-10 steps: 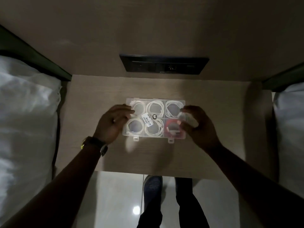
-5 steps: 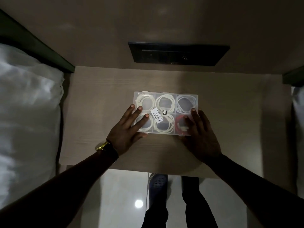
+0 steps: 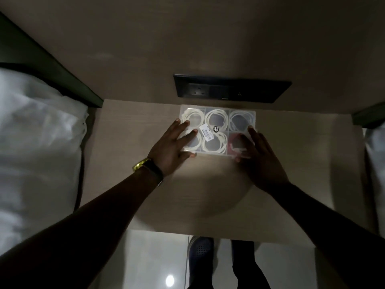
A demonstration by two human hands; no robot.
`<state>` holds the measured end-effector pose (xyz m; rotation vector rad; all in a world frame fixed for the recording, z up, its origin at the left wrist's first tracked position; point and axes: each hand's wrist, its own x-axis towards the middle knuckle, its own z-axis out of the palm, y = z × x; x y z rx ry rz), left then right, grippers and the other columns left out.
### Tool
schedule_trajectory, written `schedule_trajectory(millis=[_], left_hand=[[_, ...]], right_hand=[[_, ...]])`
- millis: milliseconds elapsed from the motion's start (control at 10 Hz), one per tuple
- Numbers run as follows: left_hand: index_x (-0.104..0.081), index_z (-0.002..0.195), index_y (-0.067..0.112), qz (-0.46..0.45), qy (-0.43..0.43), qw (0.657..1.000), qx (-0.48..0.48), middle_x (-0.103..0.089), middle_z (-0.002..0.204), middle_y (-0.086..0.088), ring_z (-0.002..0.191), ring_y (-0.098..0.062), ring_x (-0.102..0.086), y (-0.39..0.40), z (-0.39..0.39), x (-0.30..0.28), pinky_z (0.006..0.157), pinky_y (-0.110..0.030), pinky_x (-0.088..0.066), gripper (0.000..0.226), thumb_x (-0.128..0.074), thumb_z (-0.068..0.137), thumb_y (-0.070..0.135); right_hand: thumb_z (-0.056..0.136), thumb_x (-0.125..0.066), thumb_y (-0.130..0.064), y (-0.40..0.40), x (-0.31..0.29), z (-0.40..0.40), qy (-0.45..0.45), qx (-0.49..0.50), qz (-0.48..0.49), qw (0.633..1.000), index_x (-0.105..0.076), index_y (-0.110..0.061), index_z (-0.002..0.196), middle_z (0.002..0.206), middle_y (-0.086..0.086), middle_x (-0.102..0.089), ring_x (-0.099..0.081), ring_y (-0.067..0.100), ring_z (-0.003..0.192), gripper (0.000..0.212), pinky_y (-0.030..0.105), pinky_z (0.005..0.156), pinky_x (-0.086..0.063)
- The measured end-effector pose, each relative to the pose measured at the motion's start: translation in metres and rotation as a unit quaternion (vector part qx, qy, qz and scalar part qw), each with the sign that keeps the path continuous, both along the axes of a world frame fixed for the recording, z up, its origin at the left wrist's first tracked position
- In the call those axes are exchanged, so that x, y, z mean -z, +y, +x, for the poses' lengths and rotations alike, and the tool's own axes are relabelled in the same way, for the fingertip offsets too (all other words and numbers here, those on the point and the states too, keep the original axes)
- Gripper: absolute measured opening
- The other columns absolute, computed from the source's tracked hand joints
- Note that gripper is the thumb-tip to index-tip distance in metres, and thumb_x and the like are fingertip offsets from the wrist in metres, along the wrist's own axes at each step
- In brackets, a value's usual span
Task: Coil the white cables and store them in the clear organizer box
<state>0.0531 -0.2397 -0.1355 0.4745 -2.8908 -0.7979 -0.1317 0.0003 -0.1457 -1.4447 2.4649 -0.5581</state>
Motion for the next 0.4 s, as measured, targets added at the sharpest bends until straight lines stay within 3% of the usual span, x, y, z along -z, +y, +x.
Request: schedule_trajectory(millis=[200, 300, 400], left_hand=[[-0.045, 0.14, 0.027, 0.04, -0.046, 0.997, -0.041, -0.03, 0.156, -0.006, 0.147, -0.025, -0.015, -0.003, -0.012, 0.002, 0.117, -0.036, -0.024, 0.072, -0.078, 0.076, 0.028], [-0.032, 0.146, 0.026, -0.006, -0.126, 0.992, -0.012, -0.02, 0.16, -0.006, 0.148, -0.024, -0.009, -0.003, -0.022, -0.027, 0.119, -0.035, -0.019, 0.075, -0.071, 0.082, 0.036], [-0.024, 0.149, 0.023, -0.039, -0.137, 0.989, 0.035, -0.02, 0.16, -0.006, 0.148, -0.025, -0.012, 0.008, -0.031, -0.082, 0.118, -0.039, -0.022, 0.081, -0.066, 0.083, 0.046]], right_hand=[[0.092, -0.061, -0.037, -0.012, 0.001, -0.015, -0.073, 0.028, 0.049, 0.996, -0.03, -0.024, 0.151, 0.164, 0.001, -0.009, -0.01, 0.03, 0.15, 0.068, 0.044, 0.117, -0.026], [0.094, -0.047, -0.048, -0.021, -0.026, -0.01, -0.043, 0.003, 0.149, 0.988, -0.023, -0.025, 0.153, 0.165, 0.0, 0.001, 0.004, 0.034, 0.15, 0.067, 0.049, 0.12, -0.019], [0.093, -0.052, -0.052, -0.016, -0.088, -0.003, -0.081, 0.054, 0.112, 0.989, -0.011, -0.036, 0.154, 0.164, -0.008, -0.004, 0.003, 0.028, 0.151, 0.075, 0.048, 0.118, -0.023]])
